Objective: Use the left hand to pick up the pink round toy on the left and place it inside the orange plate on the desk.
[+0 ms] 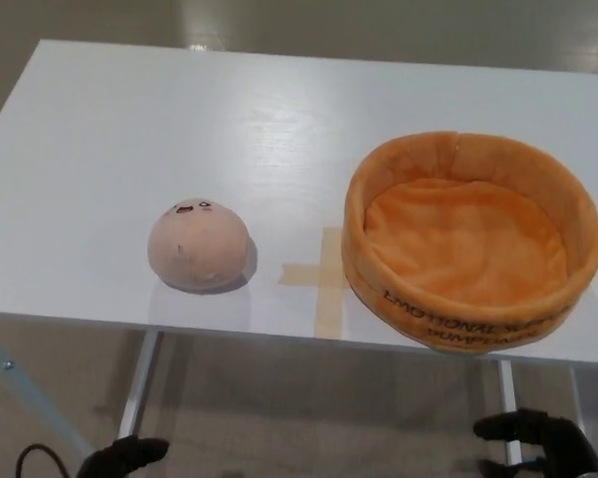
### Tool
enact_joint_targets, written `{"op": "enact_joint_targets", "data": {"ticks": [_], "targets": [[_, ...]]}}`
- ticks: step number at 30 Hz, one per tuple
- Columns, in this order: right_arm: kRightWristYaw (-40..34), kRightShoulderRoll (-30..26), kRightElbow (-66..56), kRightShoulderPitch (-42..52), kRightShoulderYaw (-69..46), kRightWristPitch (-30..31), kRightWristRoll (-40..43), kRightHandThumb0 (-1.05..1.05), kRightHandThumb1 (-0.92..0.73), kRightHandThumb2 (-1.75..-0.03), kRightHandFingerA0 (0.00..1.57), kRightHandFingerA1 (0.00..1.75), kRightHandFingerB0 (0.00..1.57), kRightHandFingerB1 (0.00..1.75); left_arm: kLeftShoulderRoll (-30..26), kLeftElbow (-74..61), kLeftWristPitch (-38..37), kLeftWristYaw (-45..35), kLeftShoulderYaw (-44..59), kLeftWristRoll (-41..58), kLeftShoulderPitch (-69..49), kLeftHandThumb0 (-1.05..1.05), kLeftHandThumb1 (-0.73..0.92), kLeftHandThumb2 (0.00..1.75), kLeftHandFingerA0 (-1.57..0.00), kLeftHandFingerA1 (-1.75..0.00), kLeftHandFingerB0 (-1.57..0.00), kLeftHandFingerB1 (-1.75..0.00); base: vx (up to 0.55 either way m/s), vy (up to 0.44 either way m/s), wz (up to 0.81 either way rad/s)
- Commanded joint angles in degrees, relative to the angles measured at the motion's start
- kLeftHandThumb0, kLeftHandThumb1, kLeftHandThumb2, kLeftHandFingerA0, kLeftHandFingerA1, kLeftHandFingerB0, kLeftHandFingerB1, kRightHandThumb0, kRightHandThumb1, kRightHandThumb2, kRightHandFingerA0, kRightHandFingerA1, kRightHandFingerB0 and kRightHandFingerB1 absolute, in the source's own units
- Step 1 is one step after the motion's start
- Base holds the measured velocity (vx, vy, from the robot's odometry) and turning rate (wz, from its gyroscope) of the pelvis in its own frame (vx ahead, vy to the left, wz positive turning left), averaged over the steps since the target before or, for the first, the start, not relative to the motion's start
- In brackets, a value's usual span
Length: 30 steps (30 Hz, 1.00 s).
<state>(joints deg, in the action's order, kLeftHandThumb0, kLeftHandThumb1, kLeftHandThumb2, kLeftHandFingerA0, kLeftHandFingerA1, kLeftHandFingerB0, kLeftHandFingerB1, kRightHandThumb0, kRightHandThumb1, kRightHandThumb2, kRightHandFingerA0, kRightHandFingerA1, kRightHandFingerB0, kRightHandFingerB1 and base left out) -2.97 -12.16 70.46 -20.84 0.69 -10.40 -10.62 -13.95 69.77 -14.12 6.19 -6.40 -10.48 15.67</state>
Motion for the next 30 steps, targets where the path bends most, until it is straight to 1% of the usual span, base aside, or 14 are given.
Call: {"op": "enact_joint_targets", "data": {"ticks": [1,6,9,12,13,15,17,18,20,23,24,26,29,30], "targets": [[-1.0,-0.3,1.7,1.0,0.2,-3.0,-0.3,-0.15,-0.57,-0.58,0.58,0.84,0.57,0.75,-0.1,1.7,-4.1,1.4,-0.5,-1.7,-1.1,-0.37,0.55,0.57,-0.38,-0.41,-0.40,-0.34,0.00,0.000,0.00],[-0.8,0.2,2.0,2.5,-1.2,-4.0,1.3,-0.13,-0.55,-0.59,0.58,0.86,0.56,0.76,0.1,1.9,-5.7,1.5,-0.4,-1.6,-2.7,-0.36,0.56,0.57,-0.37,-0.40,-0.40,-0.34,0.00,0.000,0.00],[-1.0,0.0,2.1,2.9,-0.4,-4.2,0.2,-0.17,-0.57,-0.58,0.55,0.83,0.57,0.75,0.3,1.9,-6.4,2.0,-0.6,-1.9,-3.3,-0.36,0.55,0.57,-0.37,-0.39,-0.40,-0.34,0.00,0.000,0.00],[-1.2,0.1,2.2,3.3,-0.5,-4.2,0.1,-0.16,-0.56,-0.57,0.57,0.83,0.57,0.75,0.3,1.9,-7.0,1.9,-1.0,-2.3,-3.9,-0.36,0.55,0.57,-0.38,-0.39,-0.39,-0.33,0.00,0.000,0.00],[-1.2,0.1,2.2,3.3,-0.4,-4.2,0.1,-0.15,-0.54,-0.58,0.64,0.89,0.59,0.76,-0.1,1.5,-7.9,1.2,-1.7,-2.9,-4.3,-0.38,0.54,0.57,-0.34,-0.38,-0.35,-0.32,0.00,0.000,0.00],[-1.2,0.0,2.3,3.2,-0.4,-4.4,0.1,-0.16,-0.53,-0.59,0.65,0.91,0.58,0.77,-1.0,0.6,-10.2,0.3,-3.2,-4.0,-5.2,-0.39,0.54,0.57,-0.34,-0.37,-0.35,-0.32,0.00,0.000,0.00],[-1.2,0.1,2.3,3.2,-0.5,-4.5,0.1,-0.15,-0.53,-0.59,0.65,0.90,0.59,0.77,-1.4,0.2,-11.4,-0.4,-3.7,-4.3,-5.6,-0.38,0.54,0.56,-0.33,-0.37,-0.34,-0.31,0.00,0.000,0.00],[-1.3,0.0,2.2,3.1,-0.3,-4.4,-0.1,-0.16,-0.53,-0.59,0.63,0.88,0.60,0.78,-1.9,-0.2,-12.4,-1.5,-4.2,-4.4,-5.9,-0.39,0.54,0.57,-0.31,-0.35,-0.30,-0.30,0.00,0.000,0.00],[-1.5,-0.2,2.2,2.9,0.1,-4.5,-0.5,-0.14,-0.53,-0.59,0.62,0.88,0.61,0.78,-3.0,-1.1,-14.3,-3.2,-5.6,-5.4,-6.4,-0.41,0.54,0.57,-0.30,-0.34,-0.28,-0.30,0.00,0.000,0.00],[-1.3,-0.1,2.4,2.8,-0.4,-4.3,0.1,-0.14,-0.54,-0.59,0.62,0.89,0.59,0.78,-4.5,-2.3,-16.9,-4.1,-7.6,-6.5,-7.2,-0.41,0.53,0.56,-0.31,-0.32,-0.31,-0.31,0.00,0.000,0.00],[-1.3,-0.1,2.4,2.8,-0.4,-4.3,0.1,-0.15,-0.54,-0.58,0.63,0.89,0.59,0.77,-5.2,-3.9,-18.2,-4.6,-8.5,-7.2,-7.9,-0.41,0.54,0.56,-0.34,-0.32,-0.36,-0.33,0.00,0.000,0.00],[-1.5,0.0,2.4,2.9,-0.4,-4.6,0.1,-0.14,-0.54,-0.59,0.64,0.91,0.59,0.78,-6.7,-7.3,-20.4,-5.9,-10.2,-8.2,-9.2,-0.43,0.54,0.56,-0.34,-0.32,-0.38,-0.34,0.00,0.000,0.00],[-1.1,-0.1,2.3,2.5,-0.3,-4.1,0.2,-0.14,-0.56,-0.59,0.59,0.85,0.57,0.76,-9.3,-15.7,-23.4,-11.8,-11.3,-6.0,-13.0,-0.42,0.54,0.56,-0.33,-0.31,-0.39,-0.33,0.00,0.000,0.00],[-0.9,-0.2,2.4,2.4,-0.5,-4.0,0.3,-0.14,-0.56,-0.58,0.55,0.83,0.56,0.75,-10.3,-19.3,-24.0,-13.1,-11.6,-5.3,-14.7,-0.47,0.55,0.58,-0.34,-0.32,-0.38,-0.33,0.00,0.000,0.00]]}}
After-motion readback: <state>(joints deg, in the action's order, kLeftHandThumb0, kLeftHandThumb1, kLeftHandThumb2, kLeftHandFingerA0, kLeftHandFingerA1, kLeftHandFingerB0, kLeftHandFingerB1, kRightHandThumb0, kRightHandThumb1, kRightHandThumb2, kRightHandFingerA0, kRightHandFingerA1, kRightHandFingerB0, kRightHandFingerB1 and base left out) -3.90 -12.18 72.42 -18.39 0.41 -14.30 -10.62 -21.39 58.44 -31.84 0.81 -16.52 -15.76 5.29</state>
